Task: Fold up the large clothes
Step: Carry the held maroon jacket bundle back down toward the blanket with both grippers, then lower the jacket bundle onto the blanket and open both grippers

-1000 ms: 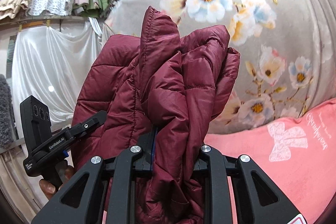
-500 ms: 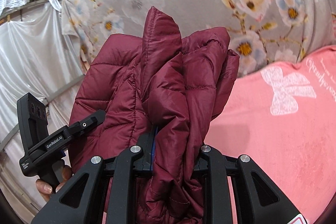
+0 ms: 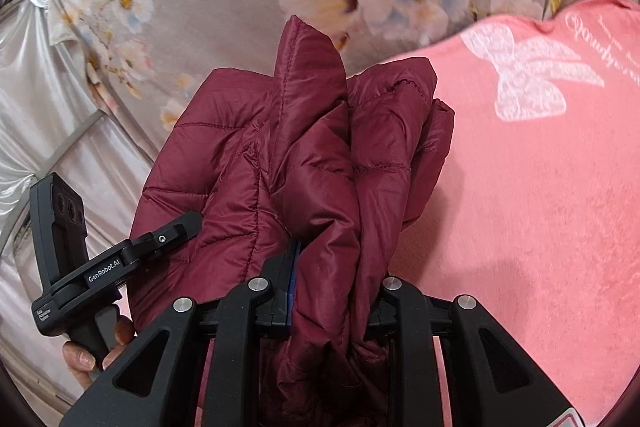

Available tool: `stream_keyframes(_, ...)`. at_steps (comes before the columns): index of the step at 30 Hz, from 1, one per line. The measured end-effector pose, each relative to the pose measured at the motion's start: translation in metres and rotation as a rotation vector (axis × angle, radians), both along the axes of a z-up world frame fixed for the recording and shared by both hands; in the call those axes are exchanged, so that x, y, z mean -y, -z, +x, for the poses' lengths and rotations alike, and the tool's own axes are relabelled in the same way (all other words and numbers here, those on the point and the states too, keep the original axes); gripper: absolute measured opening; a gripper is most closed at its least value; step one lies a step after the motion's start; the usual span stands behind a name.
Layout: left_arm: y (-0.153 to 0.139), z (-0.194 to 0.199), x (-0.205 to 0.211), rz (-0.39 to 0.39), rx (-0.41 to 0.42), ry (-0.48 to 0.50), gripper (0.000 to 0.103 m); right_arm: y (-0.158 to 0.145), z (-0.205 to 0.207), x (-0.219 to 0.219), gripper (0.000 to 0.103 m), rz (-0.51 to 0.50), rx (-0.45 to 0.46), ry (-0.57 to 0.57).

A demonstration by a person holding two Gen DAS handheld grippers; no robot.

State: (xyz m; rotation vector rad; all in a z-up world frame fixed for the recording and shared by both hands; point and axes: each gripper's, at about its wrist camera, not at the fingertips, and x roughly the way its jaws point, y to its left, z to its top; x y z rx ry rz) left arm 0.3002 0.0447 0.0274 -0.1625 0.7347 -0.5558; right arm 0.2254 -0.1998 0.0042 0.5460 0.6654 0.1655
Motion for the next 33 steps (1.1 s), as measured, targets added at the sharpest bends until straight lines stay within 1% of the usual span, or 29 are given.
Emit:
stream_keyframes(5,0.03,0.018,0.006,0.023,-0.065,-0.008,0.046,0.029,0.014,0.004,0.021,0.005,-0.051,0.001)
stream_keyframes(7,0.041,0.023,0.008,0.033,-0.084,-0.013,0.046,0.037,0.016,0.006,0.022,0.014,-0.047,-0.003)
stream_keyframes(9,0.048,0.027,0.008,0.04,-0.086,-0.022,0.046,0.04,0.017,0.008,0.022,0.019,-0.043,-0.007)
stream_keyframes(12,0.053,0.031,0.005,0.031,-0.089,-0.023,0.047,0.046,0.02,0.01,0.023,0.02,-0.047,-0.009)
stream_keyframes(17,0.065,0.039,0.004,0.031,-0.103,-0.04,0.052,0.056,0.023,0.012,0.026,0.039,-0.05,-0.011)
stream_keyframes(20,0.076,0.043,0.0,0.015,-0.114,-0.053,0.059,0.061,0.025,0.012,0.031,0.033,-0.047,-0.011)
stream_keyframes(22,0.084,0.046,-0.004,-0.004,-0.124,-0.07,0.069,0.061,0.026,0.014,0.04,0.041,-0.051,-0.011)
stream_keyframes(23,0.086,0.048,-0.006,-0.01,-0.13,-0.084,0.072,0.06,0.027,0.016,0.041,0.044,-0.057,-0.008)
stream_keyframes(24,0.087,0.049,-0.008,-0.009,-0.133,-0.101,0.078,0.056,0.025,0.018,0.045,0.039,-0.065,0.0)
stream_keyframes(25,0.086,0.049,-0.01,-0.009,-0.134,-0.113,0.079,0.051,0.02,0.022,0.046,0.035,-0.071,0.007)
stream_keyframes(27,0.079,0.044,-0.017,-0.001,-0.127,-0.134,0.079,0.04,0.006,0.029,0.051,0.041,-0.058,0.016)
stream_keyframes(28,0.07,0.034,-0.025,0.005,-0.102,-0.147,0.079,0.033,-0.004,0.033,0.056,0.043,-0.041,0.023)
stream_keyframes(29,0.063,0.026,-0.031,0.004,-0.079,-0.15,0.081,0.024,-0.02,0.036,0.059,0.036,-0.016,0.026)
stream_keyframes(30,0.055,0.013,-0.041,0.002,-0.052,-0.155,0.091,0.016,-0.034,0.036,0.061,0.024,0.004,0.025)
stream_keyframes(31,0.049,0.0,-0.051,0.001,-0.035,-0.166,0.097,0.01,-0.046,0.035,0.063,0.013,0.015,0.023)
stream_keyframes(33,0.043,-0.02,-0.065,-0.003,-0.028,-0.157,0.097,0.005,-0.068,0.029,0.064,0.012,0.024,0.005)
